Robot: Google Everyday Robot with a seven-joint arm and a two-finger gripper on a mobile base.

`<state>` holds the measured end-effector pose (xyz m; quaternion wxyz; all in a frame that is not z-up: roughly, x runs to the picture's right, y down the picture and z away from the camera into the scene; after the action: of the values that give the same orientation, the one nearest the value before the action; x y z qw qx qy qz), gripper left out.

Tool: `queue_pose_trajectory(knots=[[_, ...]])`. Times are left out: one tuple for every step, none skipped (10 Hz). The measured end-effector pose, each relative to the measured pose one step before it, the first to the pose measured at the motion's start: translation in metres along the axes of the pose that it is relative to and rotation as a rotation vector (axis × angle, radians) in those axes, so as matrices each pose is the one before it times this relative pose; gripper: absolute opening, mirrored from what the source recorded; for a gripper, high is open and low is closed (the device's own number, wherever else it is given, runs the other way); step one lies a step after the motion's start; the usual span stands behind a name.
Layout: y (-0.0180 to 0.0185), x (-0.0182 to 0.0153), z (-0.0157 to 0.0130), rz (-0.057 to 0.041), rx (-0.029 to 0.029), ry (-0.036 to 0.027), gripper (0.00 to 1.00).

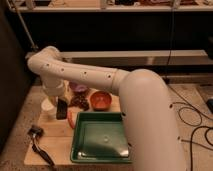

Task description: Place eraser in red bowl

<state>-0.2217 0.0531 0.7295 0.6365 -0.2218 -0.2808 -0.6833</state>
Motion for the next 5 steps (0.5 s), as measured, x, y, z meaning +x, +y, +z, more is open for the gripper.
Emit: queue_pose_trajectory(knots=[[0.00936, 0.00303, -0.00163, 0.01888, -0.00778, 0.00817, 0.00], [0.01084, 0.00264, -0.00160, 0.02100, -0.00948, 0.00982, 0.00], [0.00981, 0.00290, -0.00096, 0.02027, -0.00146, 0.01196, 0.00], [0.00971, 0.00308, -0.00042, 0.01937, -0.00115, 0.01381, 0.00], [0.00944, 0.00243, 0.00018, 0.01889, 0.00142, 0.01313, 0.00]])
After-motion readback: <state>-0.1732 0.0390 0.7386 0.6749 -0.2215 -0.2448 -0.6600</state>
